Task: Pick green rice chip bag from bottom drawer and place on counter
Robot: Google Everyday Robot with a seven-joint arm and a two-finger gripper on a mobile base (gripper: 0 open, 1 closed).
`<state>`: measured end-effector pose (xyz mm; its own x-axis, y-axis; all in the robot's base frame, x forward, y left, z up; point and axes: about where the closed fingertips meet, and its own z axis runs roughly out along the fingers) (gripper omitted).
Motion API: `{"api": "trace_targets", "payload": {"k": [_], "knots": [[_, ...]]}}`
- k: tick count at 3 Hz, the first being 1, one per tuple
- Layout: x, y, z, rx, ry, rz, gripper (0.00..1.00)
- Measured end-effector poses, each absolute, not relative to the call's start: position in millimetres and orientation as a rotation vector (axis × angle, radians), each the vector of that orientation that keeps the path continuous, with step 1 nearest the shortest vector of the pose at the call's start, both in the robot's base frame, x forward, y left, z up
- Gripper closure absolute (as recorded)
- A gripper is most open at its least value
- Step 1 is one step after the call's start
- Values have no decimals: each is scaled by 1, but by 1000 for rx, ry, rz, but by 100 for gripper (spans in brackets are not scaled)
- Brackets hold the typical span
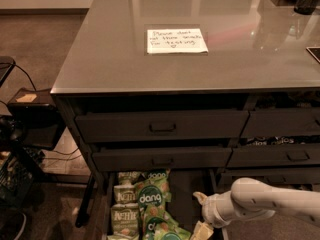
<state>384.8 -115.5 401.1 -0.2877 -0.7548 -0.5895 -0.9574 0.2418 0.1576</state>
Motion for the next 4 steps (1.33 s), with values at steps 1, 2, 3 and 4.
{"api": "trace_targets", "payload": {"k": [1, 2, 3, 4], "knots": [[393, -114, 342, -1575, 2149, 766, 0], [390, -107, 290, -1594, 2178, 831, 0], [383, -105, 252, -1592, 2205, 891, 0], [377, -103, 224, -1584, 2217, 945, 0]]}}
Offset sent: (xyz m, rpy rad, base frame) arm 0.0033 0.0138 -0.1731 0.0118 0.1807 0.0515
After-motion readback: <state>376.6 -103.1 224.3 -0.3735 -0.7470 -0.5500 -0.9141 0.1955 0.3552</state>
